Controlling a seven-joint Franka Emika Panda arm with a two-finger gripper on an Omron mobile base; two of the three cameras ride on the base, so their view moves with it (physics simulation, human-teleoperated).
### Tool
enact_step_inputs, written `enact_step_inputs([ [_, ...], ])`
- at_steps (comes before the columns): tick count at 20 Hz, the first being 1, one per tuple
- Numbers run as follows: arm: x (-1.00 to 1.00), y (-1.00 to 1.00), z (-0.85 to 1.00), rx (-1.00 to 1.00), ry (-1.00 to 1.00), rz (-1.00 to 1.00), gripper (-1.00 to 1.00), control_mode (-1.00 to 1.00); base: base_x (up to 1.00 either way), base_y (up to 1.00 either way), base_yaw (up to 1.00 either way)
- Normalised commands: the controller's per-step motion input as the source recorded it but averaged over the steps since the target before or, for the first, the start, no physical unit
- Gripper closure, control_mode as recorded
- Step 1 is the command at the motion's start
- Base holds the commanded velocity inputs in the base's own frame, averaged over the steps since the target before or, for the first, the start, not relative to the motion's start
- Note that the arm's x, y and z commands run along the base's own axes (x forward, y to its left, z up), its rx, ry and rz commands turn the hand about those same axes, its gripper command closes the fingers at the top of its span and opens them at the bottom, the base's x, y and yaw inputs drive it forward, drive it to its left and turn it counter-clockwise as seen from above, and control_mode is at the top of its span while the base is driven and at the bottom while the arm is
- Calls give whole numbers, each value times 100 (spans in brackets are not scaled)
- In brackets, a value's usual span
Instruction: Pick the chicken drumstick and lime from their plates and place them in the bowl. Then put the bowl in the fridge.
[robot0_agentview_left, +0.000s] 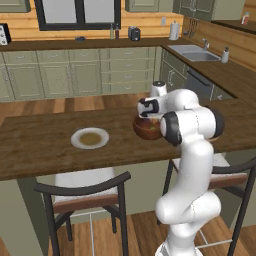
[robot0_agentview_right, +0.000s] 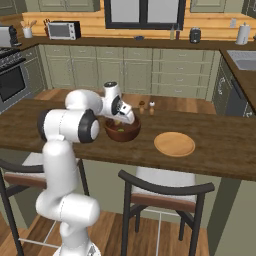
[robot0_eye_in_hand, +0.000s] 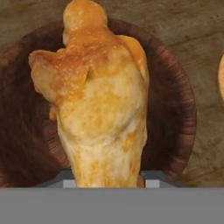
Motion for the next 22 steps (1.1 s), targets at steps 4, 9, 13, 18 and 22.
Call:
enact_step_inputs([
  [4, 34, -11, 0, 0, 2, 0, -100, -100, 0, 0, 0],
  [9, 5, -1, 0, 0, 1, 0, -100, -100, 0, 0, 0],
  [13, -43, 48, 11, -6, 7, 7, -100, -100, 0, 0, 0],
  [18, -26, 83, 17, -32, 7, 26, -100, -100, 0, 0, 0],
  [22, -39, 51, -5, -22, 0, 24, -100, -100, 0, 0, 0],
])
